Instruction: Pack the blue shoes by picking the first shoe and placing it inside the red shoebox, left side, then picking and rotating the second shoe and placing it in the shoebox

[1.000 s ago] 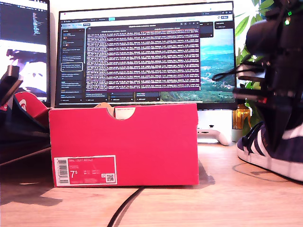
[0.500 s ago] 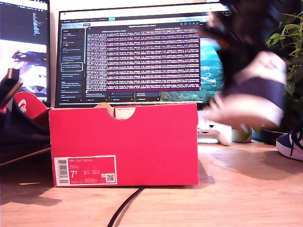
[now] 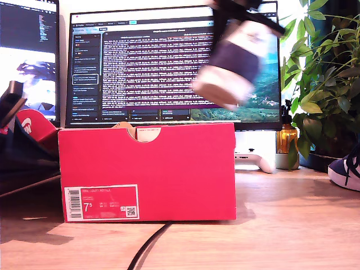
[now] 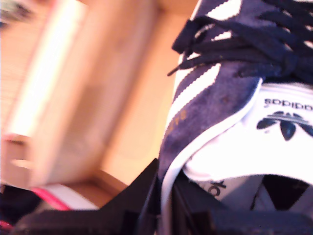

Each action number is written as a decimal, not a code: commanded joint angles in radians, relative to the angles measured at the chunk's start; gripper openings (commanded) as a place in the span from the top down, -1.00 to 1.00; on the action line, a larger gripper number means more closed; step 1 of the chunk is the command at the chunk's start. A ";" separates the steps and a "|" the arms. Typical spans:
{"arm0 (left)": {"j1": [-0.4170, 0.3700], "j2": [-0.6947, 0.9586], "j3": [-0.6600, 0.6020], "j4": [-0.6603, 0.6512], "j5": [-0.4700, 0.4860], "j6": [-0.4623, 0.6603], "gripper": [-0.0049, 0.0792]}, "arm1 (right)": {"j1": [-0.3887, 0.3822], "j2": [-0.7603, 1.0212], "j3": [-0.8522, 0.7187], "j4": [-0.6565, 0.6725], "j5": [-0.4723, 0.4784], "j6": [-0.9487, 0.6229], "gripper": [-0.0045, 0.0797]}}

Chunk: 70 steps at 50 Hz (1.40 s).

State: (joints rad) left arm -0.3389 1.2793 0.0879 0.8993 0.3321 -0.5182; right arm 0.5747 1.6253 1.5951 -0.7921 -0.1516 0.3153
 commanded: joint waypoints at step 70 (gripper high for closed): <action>-0.005 0.004 0.011 0.074 0.057 0.002 0.93 | 0.172 0.362 0.024 0.362 0.105 0.294 0.92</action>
State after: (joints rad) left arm -0.3389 1.2800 0.0879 0.9531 0.3882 -0.5182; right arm 0.7414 1.9945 1.5951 -0.4572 -0.0662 0.5869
